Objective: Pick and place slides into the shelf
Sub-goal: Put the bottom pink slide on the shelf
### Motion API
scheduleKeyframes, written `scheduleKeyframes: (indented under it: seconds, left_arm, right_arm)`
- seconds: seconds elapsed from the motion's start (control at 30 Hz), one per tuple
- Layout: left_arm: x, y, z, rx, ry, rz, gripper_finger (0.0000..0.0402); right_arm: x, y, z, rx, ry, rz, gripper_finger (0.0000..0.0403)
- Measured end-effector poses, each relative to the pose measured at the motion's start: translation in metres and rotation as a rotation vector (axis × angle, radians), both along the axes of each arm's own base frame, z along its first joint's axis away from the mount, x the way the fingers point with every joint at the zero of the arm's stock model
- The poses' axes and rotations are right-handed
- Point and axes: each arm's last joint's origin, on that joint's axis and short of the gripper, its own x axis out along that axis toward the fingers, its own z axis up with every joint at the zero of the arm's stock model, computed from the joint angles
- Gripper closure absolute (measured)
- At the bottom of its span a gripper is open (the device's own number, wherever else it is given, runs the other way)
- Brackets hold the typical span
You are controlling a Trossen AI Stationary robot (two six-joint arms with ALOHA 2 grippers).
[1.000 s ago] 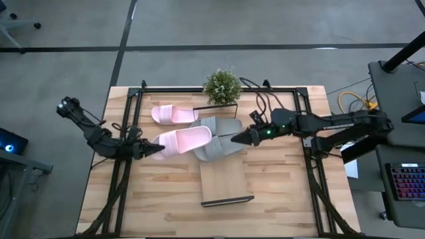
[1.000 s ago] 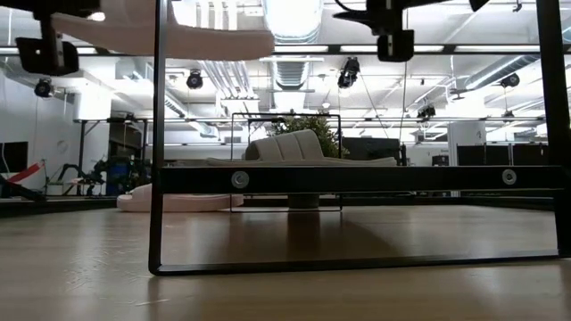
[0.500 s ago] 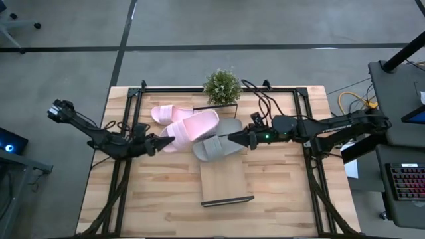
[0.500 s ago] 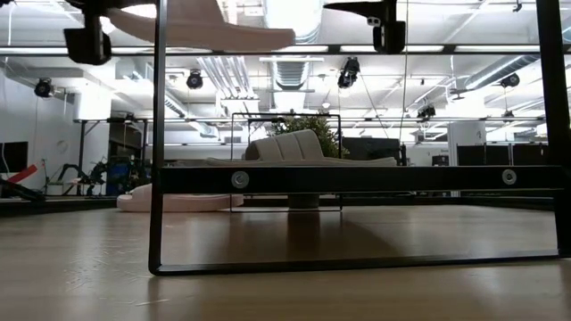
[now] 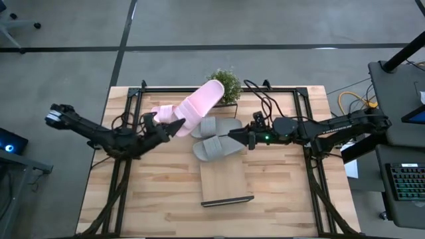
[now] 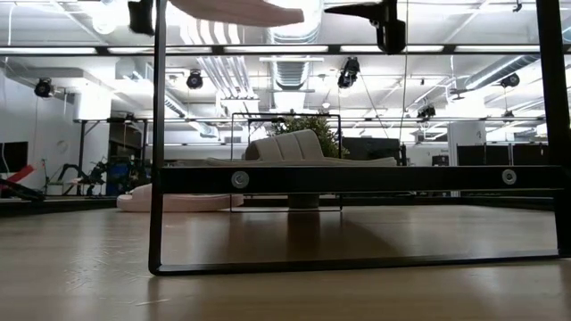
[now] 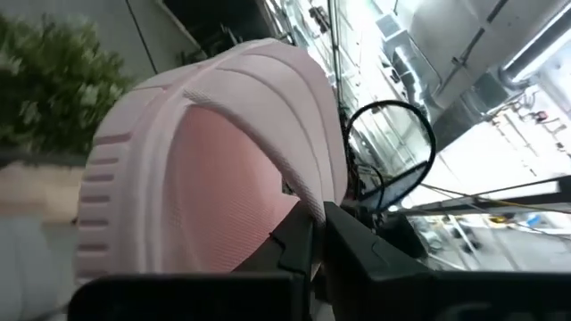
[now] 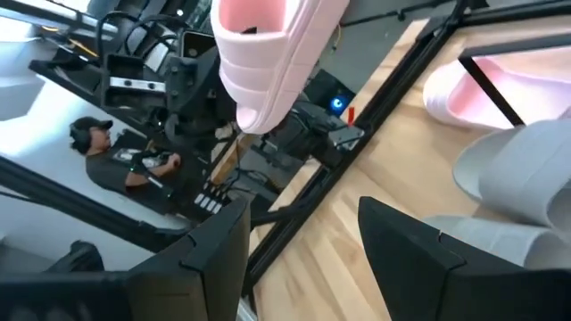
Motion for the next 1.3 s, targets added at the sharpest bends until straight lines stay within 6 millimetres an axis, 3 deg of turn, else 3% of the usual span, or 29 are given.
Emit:
scheduleKeyframes:
  seconds: [0.53,0.93,1.3]
  left_arm:
    - [0.067,0.000,0.032,0.032,0.020,0.089,0.0401]
    - [0.085,0.013,0.035,0.020,-0.100,0.188,0.0401]
    - [0.108,0.011,0.034,0.016,-0.207,0.127,0.0401]
  right_arm:
    - [0.000,-0.003,0.007,-0.069,-0.065,-0.095,0.0202]
    - [0.002,-0.004,0.011,-0.103,-0.110,-0.151,0.0202]
    - [0.021,-0.001,0.003,-0.054,-0.195,-0.147,0.0202]
